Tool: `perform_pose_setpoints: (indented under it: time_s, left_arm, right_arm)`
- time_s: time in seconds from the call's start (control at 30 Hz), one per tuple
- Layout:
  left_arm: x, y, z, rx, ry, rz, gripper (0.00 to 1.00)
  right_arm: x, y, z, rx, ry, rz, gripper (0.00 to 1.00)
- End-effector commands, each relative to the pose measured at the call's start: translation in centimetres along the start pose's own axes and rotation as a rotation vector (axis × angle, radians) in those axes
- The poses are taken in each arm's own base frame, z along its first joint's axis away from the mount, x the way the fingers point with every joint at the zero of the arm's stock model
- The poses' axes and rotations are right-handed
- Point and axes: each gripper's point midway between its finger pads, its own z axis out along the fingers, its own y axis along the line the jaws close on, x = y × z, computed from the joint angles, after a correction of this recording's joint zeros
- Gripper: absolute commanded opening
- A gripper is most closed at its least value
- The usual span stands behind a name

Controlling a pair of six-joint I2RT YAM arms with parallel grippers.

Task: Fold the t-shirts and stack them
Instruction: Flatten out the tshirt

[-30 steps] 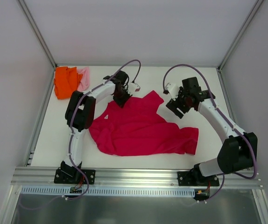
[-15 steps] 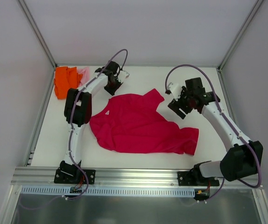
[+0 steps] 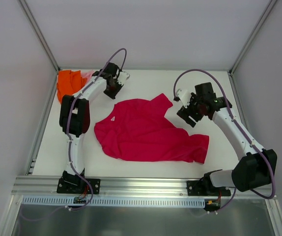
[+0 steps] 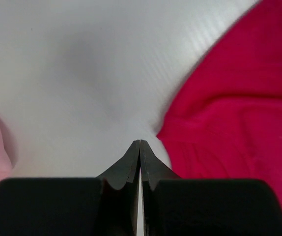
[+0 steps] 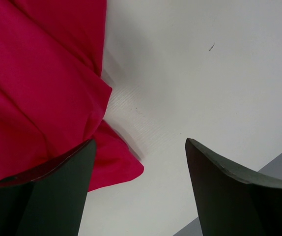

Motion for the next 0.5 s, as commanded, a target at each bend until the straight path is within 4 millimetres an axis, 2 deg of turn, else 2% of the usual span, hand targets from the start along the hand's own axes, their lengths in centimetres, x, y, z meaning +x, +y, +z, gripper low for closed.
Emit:
perform_pose_setpoints:
  time_s: [0.0, 0.17, 0.23, 0.33, 0.47]
  left_arm:
    - [-4.4, -2.3, -5.5, 0.038, -0.171, 0.071, 0.00]
    - [-3.3, -6.5, -5.6, 0.153, -0.148, 0.146, 0.00]
    - [-2.5, -8.2, -4.8, 0.185, -0.125, 0.183, 0.00]
    - [-2.1, -9.6, -3.7, 0.193, -0.090, 0.218, 0.00]
    - [-1.2, -10.5, -1.1, 0.219, -0.012, 0.203, 0.00]
  right_arm:
    - [-0.3, 0.2, -0.6, 0.007, -0.025, -0.023, 0.78]
    - [-0.5, 0.2, -0.7, 0.004, -0.032, -0.020, 0.78]
    - [-0.4, 0.5, -0.6, -0.008, -0.031, -0.021, 0.78]
    - [-0.7, 0.6, -0.3, -0.023, -0.037, -0.014, 0.77]
    - [-0.7, 0.8, 0.0, -0.035, -0.040, -0.009, 0.77]
